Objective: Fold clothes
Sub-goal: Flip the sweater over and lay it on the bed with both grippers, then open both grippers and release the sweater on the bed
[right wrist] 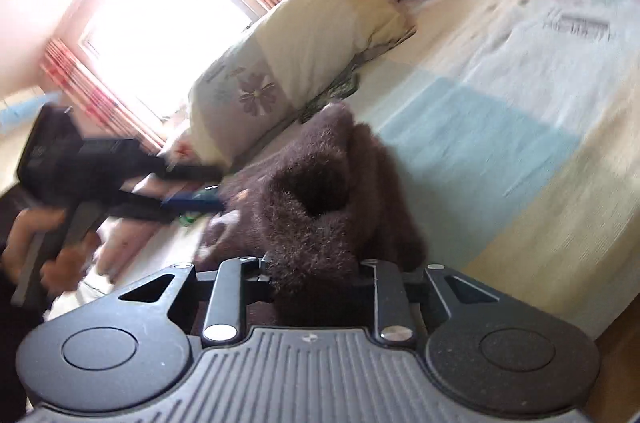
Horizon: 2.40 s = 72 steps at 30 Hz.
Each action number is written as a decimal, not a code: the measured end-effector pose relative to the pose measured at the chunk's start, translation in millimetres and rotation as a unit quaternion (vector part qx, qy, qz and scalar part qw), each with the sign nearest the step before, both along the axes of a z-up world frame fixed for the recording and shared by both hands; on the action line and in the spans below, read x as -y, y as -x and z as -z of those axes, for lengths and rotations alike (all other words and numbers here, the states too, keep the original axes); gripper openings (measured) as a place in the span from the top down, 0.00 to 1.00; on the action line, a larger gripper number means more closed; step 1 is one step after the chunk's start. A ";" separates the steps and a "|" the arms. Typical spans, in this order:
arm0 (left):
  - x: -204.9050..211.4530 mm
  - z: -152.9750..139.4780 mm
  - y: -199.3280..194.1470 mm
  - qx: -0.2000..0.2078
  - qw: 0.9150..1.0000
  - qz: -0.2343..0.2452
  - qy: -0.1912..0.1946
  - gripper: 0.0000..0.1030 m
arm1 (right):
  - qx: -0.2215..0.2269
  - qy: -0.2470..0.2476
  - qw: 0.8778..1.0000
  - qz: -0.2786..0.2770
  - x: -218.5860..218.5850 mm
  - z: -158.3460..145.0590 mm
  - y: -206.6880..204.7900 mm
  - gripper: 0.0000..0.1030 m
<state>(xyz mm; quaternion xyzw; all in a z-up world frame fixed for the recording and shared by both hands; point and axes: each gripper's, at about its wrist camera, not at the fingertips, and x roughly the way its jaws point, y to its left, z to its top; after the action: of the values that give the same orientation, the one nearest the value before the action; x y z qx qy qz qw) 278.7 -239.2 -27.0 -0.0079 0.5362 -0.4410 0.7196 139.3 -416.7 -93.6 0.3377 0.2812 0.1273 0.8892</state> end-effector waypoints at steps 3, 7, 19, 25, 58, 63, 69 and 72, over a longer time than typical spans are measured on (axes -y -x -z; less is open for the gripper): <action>-12.0 13.1 0.0 -0.012 1.000 -0.001 0.014 0.42 | -0.025 0.016 0.999 -0.023 -2.2 3.1 -2.3 0.67; -22.2 11.8 -3.7 -0.022 0.999 -0.003 0.037 0.42 | -0.022 0.059 0.998 -0.021 -0.2 -6.9 21.2 0.56; -18.4 16.6 -12.0 -0.013 0.998 0.025 0.059 0.33 | 0.054 0.270 0.960 -0.059 -65.1 -74.2 -25.9 0.57; -42.3 37.2 -22.6 -0.043 0.993 0.041 0.103 0.33 | 0.016 0.343 0.937 -0.066 -70.0 -18.1 -26.4 0.66; 111.2 43.2 -77.5 -0.037 0.987 0.097 0.122 0.29 | -0.019 0.318 0.948 -0.001 -92.1 -13.5 -61.4 0.51; 102.0 31.5 -80.4 -0.012 0.989 0.091 0.118 0.29 | -0.015 0.311 0.950 -0.003 -91.4 -12.1 -62.5 0.48; 39.2 -3.1 -89.6 0.034 0.990 0.065 0.120 0.27 | -0.012 0.308 0.951 0.000 -91.2 -10.9 -62.0 0.48; 2.4 2.5 -95.9 0.012 0.991 0.053 0.126 0.23 | -0.011 0.309 0.951 0.000 -93.2 -10.2 -62.6 0.45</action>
<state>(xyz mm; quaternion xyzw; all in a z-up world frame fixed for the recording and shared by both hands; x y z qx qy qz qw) 374.6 -241.6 -29.6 -0.0646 0.4677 -0.5425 0.6948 201.8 -323.4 -83.4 0.0474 0.3165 0.0307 0.9469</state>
